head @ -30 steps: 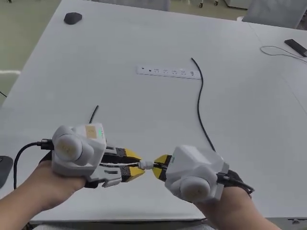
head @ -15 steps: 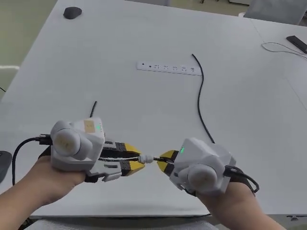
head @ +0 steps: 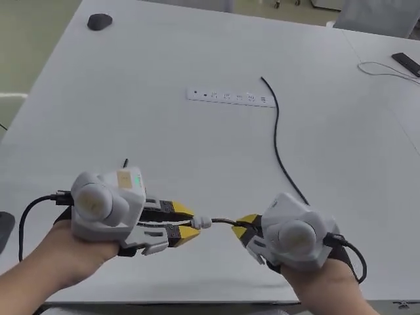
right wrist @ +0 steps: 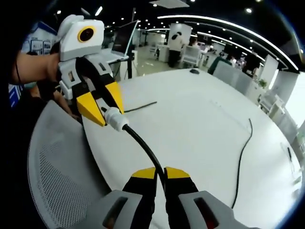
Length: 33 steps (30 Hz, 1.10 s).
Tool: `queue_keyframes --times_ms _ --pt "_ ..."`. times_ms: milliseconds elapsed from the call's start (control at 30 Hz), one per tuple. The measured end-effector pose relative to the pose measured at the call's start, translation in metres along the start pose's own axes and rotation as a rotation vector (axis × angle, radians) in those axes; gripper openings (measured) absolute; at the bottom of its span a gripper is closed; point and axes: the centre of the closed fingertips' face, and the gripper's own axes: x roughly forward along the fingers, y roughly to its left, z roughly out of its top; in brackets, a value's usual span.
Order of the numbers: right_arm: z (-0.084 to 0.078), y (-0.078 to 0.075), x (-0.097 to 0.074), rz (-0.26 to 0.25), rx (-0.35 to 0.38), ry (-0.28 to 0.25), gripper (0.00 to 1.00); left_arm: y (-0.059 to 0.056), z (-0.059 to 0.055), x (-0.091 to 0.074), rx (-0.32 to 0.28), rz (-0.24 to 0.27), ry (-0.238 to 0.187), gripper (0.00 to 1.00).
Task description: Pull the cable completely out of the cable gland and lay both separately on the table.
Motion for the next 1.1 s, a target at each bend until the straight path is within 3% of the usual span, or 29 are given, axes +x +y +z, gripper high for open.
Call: queue_keyframes --times_ms 233,433,533,900,1100 --pt "-0.022 -0.019 -0.002 -0.055 0.213 0.010 0.00 0.000 0.003 0.000 -0.001 0.000 -0.005 0.15" --pt "-0.040 -0.018 0.002 -0.058 0.280 0.042 0.00 -0.003 0.000 0.002 0.008 -0.010 0.006 0.15" --pt "-0.042 -0.015 0.002 -0.055 0.315 0.044 0.00 -0.005 0.001 0.002 0.012 -0.016 0.005 0.15" --pt "-0.041 -0.010 0.001 -0.049 0.329 0.039 0.01 0.000 -0.002 -0.001 0.001 -0.011 0.011 0.15" --pt "-0.036 -0.009 -0.002 -0.052 0.276 0.033 0.02 0.006 -0.002 -0.003 -0.008 -0.001 0.010 0.15"
